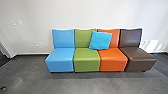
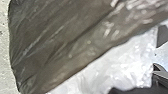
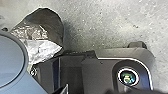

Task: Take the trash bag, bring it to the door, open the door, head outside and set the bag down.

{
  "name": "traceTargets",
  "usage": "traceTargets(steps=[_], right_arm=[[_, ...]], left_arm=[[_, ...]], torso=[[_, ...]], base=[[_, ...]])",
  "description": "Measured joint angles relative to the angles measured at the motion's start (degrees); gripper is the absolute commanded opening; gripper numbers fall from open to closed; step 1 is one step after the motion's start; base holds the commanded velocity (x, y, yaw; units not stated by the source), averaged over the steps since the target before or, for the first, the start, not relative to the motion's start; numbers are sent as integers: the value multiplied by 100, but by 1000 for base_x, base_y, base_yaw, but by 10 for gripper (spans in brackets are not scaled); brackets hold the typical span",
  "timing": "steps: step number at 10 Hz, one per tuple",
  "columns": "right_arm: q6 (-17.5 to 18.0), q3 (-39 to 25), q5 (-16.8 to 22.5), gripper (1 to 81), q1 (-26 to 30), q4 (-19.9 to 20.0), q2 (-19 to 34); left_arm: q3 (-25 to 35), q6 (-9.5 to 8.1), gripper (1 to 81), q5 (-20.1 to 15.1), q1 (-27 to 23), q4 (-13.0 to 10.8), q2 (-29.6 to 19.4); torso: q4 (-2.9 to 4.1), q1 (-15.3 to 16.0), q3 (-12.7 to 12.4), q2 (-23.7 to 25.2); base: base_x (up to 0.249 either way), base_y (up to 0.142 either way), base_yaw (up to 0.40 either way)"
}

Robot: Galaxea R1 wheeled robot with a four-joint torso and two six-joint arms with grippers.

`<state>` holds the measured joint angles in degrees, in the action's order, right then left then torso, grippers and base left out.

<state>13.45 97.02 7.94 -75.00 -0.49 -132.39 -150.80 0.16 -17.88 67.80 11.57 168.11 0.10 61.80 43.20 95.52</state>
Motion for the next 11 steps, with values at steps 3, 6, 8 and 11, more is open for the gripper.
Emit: traceTargets(steps=[3, 6, 8, 11], right_arm=[[-15, 446, -74, 811, -179, -94, -300], [-30, 717, -179, 811, -538, -204, -606], [-37, 1000, -325, 811, -758, -328, -920], [-37, 1378, -386, 811, -935, -540, -1204]], left_arm=[[-11, 2, 10, 80, 333, -154, 113], [-17, 2, 10, 89, 608, -350, 157], [-26, 2, 10, 85, 752, -411, 185], [-37, 2, 10, 236, 945, -567, 210]], torso=[[0, -391, -531, -588], [0, -791, -1079, -1196], [0, -1043, -1392, -1574], [0, -1388, -1486, -2107]], base=[[0, 0, 0], [0, 0, 0], [0, 0, 0], [0, 0, 0]])
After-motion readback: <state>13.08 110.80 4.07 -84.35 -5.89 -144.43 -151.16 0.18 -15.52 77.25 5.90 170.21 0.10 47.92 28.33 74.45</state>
